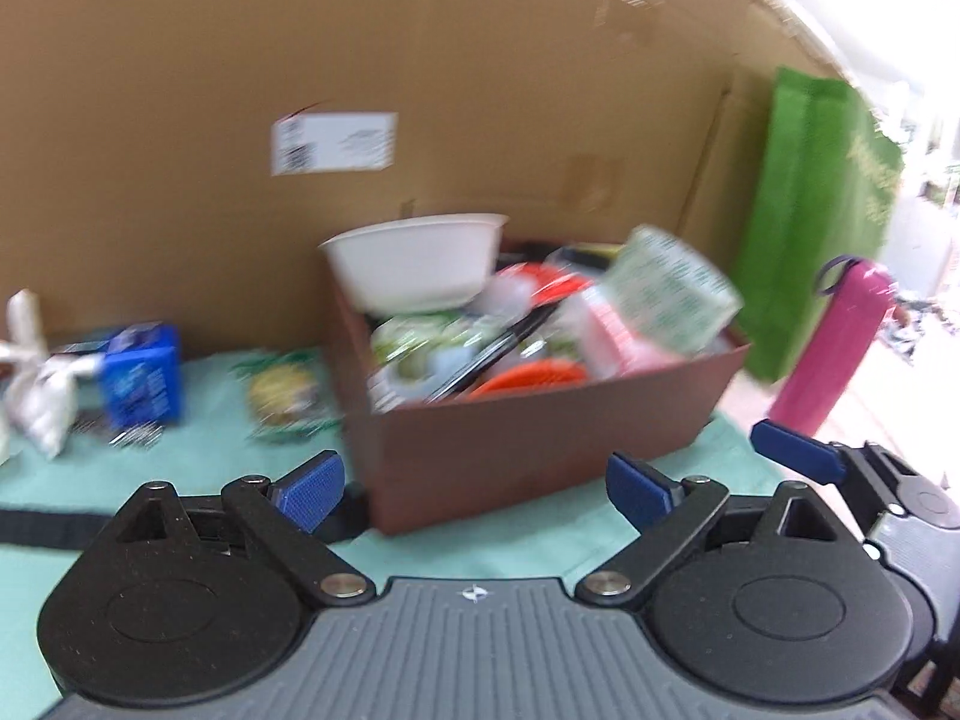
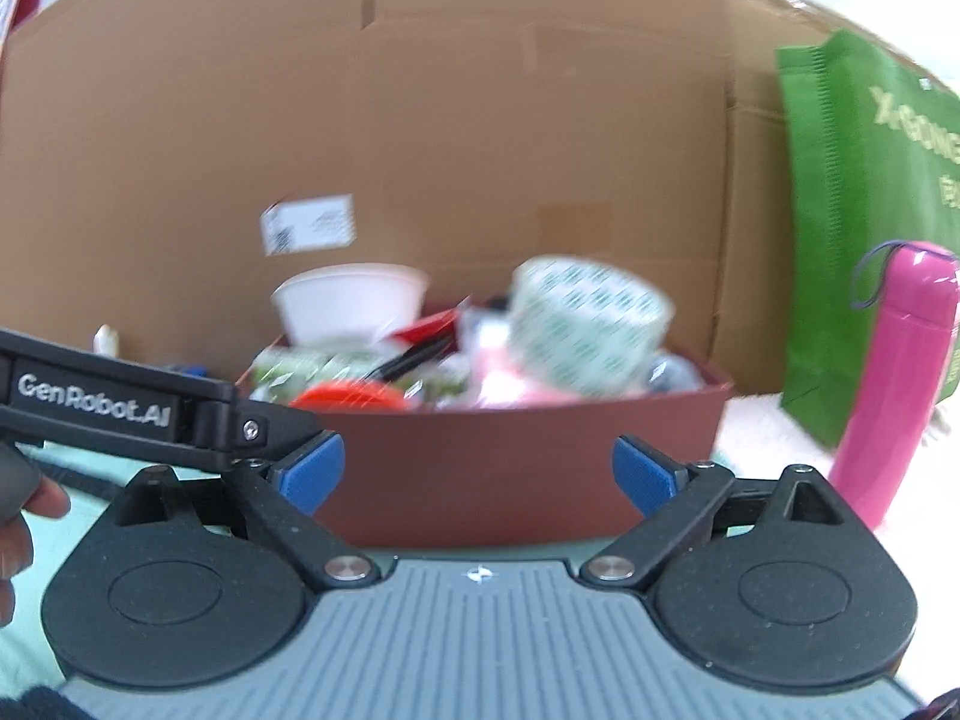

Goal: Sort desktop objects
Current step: 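Open the left tool to drop the tape roll into the box, then reach the left tool to the blue cube box and grasp it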

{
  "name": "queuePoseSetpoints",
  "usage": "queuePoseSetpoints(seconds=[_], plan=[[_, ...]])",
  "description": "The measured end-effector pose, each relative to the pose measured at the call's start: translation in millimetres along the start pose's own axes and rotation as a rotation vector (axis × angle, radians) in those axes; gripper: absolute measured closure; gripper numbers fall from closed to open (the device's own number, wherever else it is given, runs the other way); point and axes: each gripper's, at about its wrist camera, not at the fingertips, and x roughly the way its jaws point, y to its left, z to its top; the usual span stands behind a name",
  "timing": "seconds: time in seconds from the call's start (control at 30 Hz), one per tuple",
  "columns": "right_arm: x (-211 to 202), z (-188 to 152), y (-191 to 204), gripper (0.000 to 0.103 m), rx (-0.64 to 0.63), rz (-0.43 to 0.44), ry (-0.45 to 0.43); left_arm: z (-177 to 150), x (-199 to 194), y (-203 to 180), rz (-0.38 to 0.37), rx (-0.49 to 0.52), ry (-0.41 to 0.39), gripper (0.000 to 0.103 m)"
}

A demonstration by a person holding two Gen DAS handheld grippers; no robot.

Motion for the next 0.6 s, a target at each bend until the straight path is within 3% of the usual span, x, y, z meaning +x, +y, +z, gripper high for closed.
queuePoseSetpoints(seconds=[0.33,0.6], plan=[[-5,-20,64,0.009,-0.084,0.118,0.094,-32,-18,54,0.119,-0.099,0.07,0.006],[0,-25,113,0.009,-0.152,0.179,0.135,-48,-26,103,0.166,-0.181,0.1,0.007]])
